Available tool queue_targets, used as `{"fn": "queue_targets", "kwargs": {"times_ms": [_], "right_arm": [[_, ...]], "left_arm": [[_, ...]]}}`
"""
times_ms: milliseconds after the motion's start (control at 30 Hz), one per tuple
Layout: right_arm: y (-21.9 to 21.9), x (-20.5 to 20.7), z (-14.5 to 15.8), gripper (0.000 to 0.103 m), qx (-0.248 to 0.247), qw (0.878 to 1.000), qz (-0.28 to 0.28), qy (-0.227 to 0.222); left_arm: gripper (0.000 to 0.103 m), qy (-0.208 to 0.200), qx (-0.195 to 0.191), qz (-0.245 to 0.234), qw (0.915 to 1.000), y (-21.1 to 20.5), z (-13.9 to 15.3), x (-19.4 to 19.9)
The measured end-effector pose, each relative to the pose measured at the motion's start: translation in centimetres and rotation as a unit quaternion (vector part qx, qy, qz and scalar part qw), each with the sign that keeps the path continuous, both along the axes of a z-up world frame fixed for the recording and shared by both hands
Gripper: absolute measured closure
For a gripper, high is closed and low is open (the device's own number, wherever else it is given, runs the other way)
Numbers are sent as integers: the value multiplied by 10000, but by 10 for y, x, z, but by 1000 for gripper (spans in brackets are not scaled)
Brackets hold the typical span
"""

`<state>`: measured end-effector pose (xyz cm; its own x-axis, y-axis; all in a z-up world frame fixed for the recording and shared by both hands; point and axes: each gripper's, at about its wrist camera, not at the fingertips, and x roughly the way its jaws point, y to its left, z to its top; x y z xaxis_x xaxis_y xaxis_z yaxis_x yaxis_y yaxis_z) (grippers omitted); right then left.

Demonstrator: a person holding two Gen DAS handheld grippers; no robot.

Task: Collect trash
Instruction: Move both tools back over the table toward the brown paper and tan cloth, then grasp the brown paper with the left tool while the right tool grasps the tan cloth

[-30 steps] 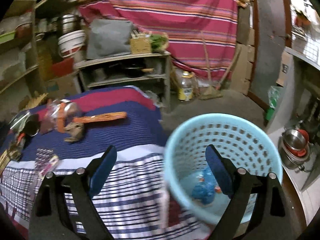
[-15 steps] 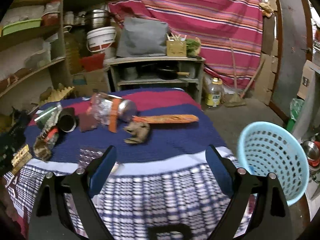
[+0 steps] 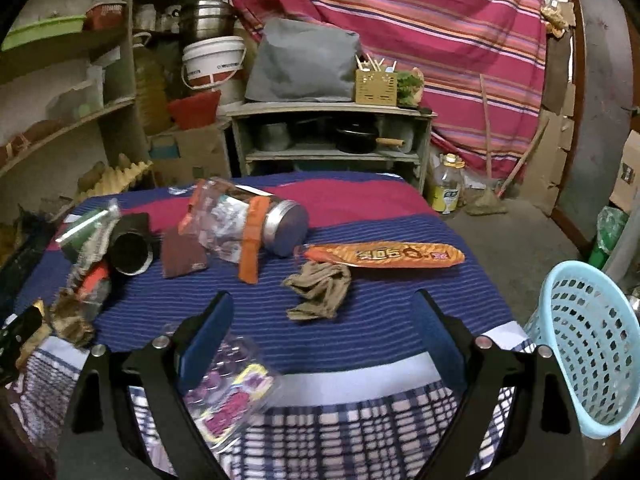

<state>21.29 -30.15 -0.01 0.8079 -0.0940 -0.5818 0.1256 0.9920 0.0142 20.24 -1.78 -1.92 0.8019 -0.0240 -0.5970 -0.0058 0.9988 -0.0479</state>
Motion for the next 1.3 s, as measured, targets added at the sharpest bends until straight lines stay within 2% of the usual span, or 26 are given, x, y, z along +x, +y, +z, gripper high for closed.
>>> {"fn": "queue_targets", "kwargs": {"times_ms": [67, 133, 200, 333, 433, 500, 567, 600, 700, 833, 967, 1033, 1167, 1200, 1267, 1300], "right_arm": [[-6, 2, -10, 15, -4, 9999, -68, 93], [-12, 6, -17, 15, -5, 9997, -98, 237], [-23, 8, -18, 15, 64, 9994, -215, 274], [-38, 10, -19, 15, 341, 9985, -339, 259], [-38, 12, -23, 15, 314, 9986, -305, 300], [-38, 14, -26, 15, 318, 9985, -286, 332], [-38, 16, -27, 15, 341, 9984, -280, 348], [-39, 17, -27, 15, 356, 9984, -263, 361], [-38, 18, -28, 15, 367, 9984, -194, 385], [-33, 23, -29, 15, 357, 9984, -47, 430], [-21, 33, -29, 15, 235, 9987, 103, 449], [-17, 40, -29, 15, 163, 9988, 101, 460], [-9, 55, -37, 17, 75, 9969, 141, 770], [-7, 59, -40, 21, 49, 9961, 177, 859], [-5, 66, -44, 43, 53, 9946, 253, 1003], [-4, 68, -46, 45, 71, 9940, 282, 1052]], "left_arm": [[7, 97, 50, -5, 9999, -4, -7, 11], [13, 161, 92, -38, 9998, -7, -13, 23], [24, 280, 154, -82, 9995, -7, -19, 30], [27, 223, 178, 31, 9996, 5, -19, 27], [43, 186, 56, 70, 9998, 12, -17, 26], [60, 213, 118, 7, 9997, 10, -18, 28], [71, 240, 170, -52, 9996, 7, -20, 31], [82, 258, 171, -88, 9995, 6, -20, 33], [98, 235, 210, -218, 9993, 0, -18, 32], [98, -79, 363, -181, 9991, -4, -1, 20], [98, -370, 272, -35, 9989, 0, 20, 5], [98, -424, 296, 78, 9986, 1, 24, 2], [98, -402, 336, 265, 9983, 3, 23, 3], [98, -379, 300, 298, 9984, 4, 22, 4], [98, -357, 208, 312, 9987, 7, 23, 5], [98, -369, 194, 317, 9986, 7, 23, 5]]}}
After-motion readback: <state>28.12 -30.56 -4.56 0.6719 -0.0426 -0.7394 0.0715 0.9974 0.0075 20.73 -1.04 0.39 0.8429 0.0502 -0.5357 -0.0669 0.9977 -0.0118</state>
